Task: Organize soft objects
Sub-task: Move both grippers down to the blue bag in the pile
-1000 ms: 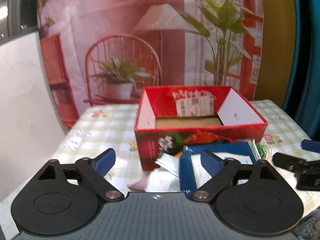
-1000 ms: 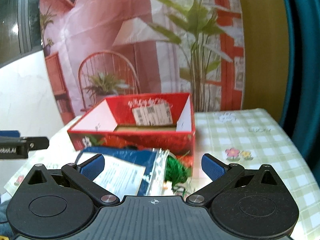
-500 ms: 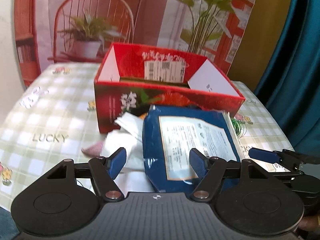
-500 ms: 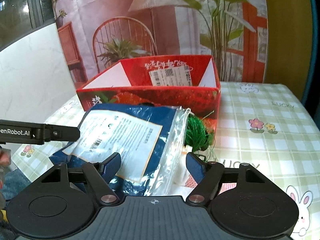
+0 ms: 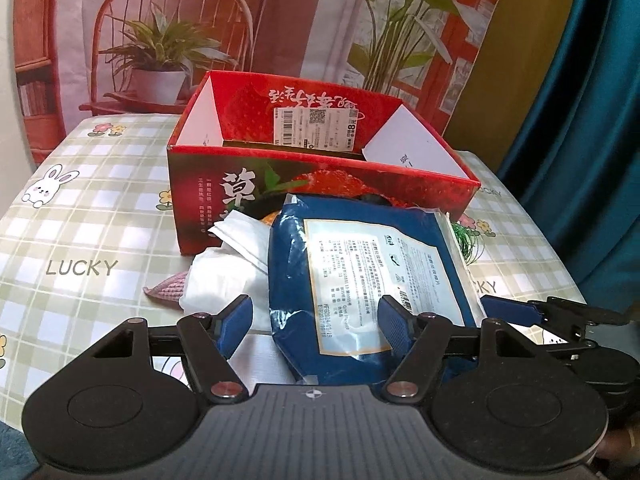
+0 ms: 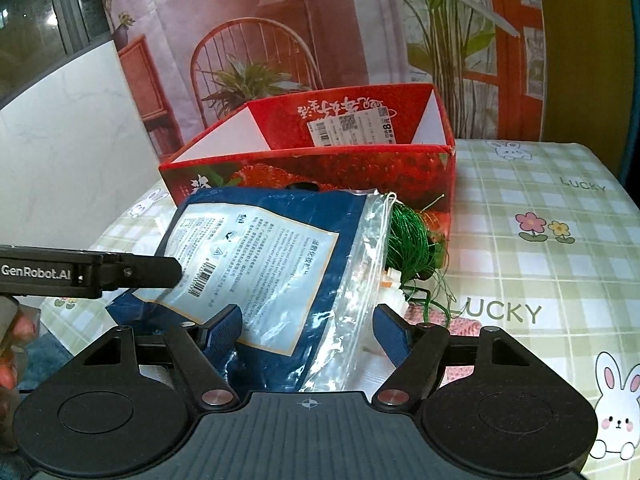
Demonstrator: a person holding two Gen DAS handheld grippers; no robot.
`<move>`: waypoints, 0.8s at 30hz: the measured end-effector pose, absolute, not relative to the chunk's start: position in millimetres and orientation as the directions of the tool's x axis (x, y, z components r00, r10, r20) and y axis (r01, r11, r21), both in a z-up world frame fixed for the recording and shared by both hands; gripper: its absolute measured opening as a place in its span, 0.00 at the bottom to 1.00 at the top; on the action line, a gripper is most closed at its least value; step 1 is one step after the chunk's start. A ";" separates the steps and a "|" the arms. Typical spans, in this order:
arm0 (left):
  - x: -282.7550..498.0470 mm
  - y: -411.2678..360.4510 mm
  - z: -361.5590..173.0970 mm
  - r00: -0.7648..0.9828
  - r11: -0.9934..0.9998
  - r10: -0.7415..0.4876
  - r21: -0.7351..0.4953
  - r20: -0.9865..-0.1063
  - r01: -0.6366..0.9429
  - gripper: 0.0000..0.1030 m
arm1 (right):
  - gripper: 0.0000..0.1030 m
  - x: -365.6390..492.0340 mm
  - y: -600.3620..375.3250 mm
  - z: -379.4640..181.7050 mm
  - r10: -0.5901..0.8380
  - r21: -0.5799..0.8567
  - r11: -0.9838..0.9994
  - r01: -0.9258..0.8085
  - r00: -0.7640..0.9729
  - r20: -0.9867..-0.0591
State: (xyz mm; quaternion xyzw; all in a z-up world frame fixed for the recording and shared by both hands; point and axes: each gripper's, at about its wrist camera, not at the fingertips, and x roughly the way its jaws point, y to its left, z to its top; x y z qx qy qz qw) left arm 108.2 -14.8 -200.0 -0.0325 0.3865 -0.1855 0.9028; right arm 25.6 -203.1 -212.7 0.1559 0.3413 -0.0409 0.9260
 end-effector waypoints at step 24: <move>103.1 -20.5 -197.3 0.644 0.909 -0.398 -0.188 -0.653 0.371 0.26 | 0.27 22.6 -204.5 -209.7 0.090 0.307 0.942 0.135 0.780 -0.619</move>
